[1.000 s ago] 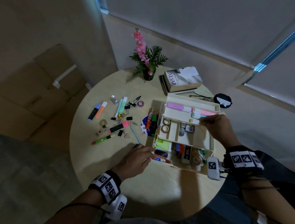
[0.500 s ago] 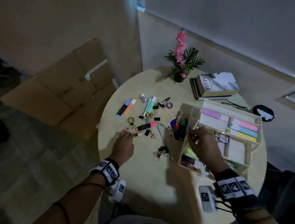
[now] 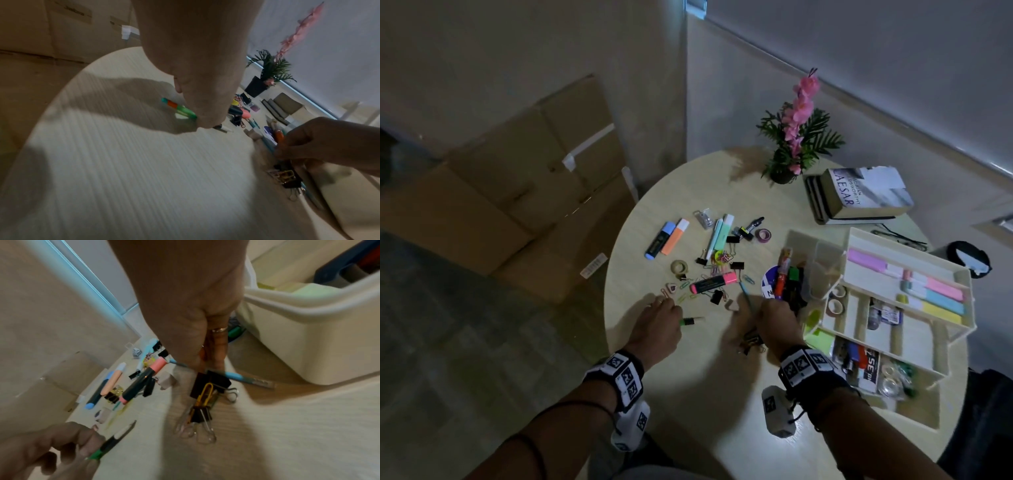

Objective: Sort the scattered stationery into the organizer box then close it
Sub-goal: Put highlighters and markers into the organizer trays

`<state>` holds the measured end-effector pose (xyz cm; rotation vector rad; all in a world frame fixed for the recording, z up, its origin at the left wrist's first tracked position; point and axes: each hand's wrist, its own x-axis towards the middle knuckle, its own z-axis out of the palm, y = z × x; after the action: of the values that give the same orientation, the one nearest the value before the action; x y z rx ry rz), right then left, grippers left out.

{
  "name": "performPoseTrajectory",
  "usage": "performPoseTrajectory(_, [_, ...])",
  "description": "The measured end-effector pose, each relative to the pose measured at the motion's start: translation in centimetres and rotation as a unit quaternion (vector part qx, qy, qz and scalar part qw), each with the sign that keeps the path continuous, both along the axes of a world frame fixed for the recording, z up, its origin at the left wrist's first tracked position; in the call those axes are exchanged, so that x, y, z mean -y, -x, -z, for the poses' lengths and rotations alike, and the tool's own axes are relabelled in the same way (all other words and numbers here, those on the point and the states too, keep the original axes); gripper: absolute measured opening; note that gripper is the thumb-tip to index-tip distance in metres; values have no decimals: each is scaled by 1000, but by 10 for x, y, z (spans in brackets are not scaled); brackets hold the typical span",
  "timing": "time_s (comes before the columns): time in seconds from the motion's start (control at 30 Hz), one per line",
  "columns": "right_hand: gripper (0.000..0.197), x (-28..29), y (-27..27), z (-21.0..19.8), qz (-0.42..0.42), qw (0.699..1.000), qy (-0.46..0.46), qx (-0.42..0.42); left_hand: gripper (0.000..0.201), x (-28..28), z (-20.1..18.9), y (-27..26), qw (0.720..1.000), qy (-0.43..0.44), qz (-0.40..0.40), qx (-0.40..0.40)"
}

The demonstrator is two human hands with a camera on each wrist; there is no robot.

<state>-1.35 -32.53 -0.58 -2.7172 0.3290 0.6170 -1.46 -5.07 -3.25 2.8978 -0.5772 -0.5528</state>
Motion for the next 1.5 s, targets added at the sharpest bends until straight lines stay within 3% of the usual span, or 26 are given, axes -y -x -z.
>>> performPoseTrajectory(0.23, [11, 0, 8, 6, 31, 999, -6, 5, 23, 9, -15, -32, 988, 154, -18, -7])
performPoseTrajectory(0.33, [12, 0, 14, -14, 41, 997, -19, 70, 19, 21, -22, -56, 989, 144, -23, 5])
performPoseTrajectory(0.53, [9, 19, 19, -80, -15, 974, -30, 223, 25, 41, -15, -85, 993, 113, -24, 7])
performPoseTrajectory(0.7, [11, 76, 10, -123, 24, 944, -15, 329, 22, 53, -12, -90, 996, 82, -1, 17])
performPoseTrajectory(0.87, [11, 159, -7, -156, 35, 914, 60, 399, 17, 50, -19, -88, 988, 145, -41, 27])
performPoseTrajectory(0.97, [13, 209, -18, -151, 33, 921, 86, 377, 17, 47, -30, -87, 978, 192, -73, 37])
performPoseTrajectory(1.2, [8, 270, -26, -105, 16, 953, 64, 295, 12, 56, -78, -83, 965, 248, -41, 72])
performPoseTrajectory(1.5, [15, 303, -44, -85, -2, 969, -2, 249, 15, 146, -159, -88, 950, 296, 24, 93])
